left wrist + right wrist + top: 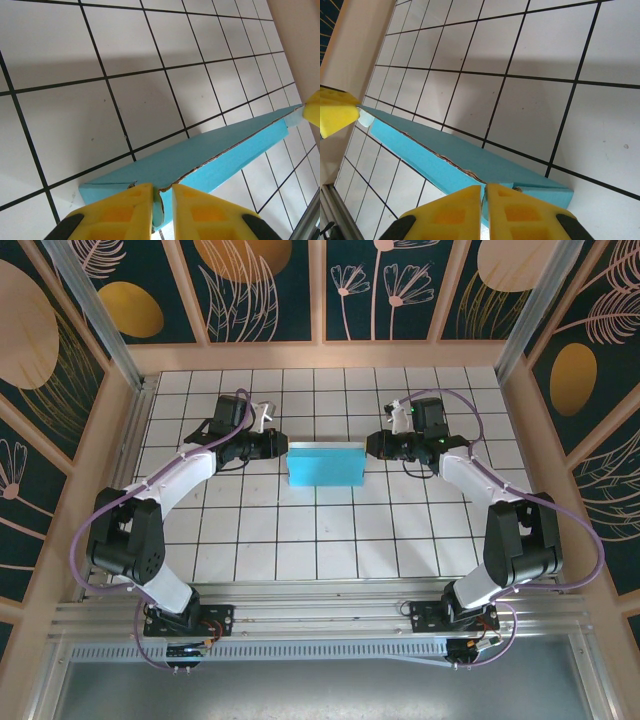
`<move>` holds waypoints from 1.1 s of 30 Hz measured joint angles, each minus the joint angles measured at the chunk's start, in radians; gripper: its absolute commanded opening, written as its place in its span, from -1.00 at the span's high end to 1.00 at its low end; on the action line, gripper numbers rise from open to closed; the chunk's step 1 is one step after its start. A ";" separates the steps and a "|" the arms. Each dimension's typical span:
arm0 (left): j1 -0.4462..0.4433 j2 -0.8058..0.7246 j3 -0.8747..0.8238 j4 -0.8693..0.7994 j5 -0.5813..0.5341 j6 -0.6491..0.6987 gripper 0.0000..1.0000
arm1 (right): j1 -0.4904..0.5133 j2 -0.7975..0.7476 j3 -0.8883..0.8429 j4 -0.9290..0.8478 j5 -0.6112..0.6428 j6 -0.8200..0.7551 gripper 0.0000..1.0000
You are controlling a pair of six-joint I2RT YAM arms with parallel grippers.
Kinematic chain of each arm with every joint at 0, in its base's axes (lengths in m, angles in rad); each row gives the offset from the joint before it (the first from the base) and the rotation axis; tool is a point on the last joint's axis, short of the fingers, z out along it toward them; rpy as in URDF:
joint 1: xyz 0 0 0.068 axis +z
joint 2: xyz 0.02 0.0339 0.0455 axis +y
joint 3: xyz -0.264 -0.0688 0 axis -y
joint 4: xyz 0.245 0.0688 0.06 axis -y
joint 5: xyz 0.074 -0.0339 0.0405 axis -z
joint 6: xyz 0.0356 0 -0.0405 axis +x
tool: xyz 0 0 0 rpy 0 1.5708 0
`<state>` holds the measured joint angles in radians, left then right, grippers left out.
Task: Fold the paper box
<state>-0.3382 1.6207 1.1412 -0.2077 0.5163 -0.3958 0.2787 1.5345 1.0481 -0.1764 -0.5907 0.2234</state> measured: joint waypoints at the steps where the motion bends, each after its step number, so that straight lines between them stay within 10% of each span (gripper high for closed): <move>1: 0.000 0.000 -0.002 0.003 0.000 0.000 0.65 | 0.000 0.000 0.000 0.002 0.003 0.000 0.74; 33: 0.000 0.000 -0.007 0.005 0.003 -0.002 0.65 | 0.016 -0.023 -0.035 -0.001 0.044 -0.003 0.75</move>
<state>-0.3386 1.6207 1.1339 -0.2024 0.5198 -0.3981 0.2947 1.5120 1.0130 -0.1772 -0.5468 0.2203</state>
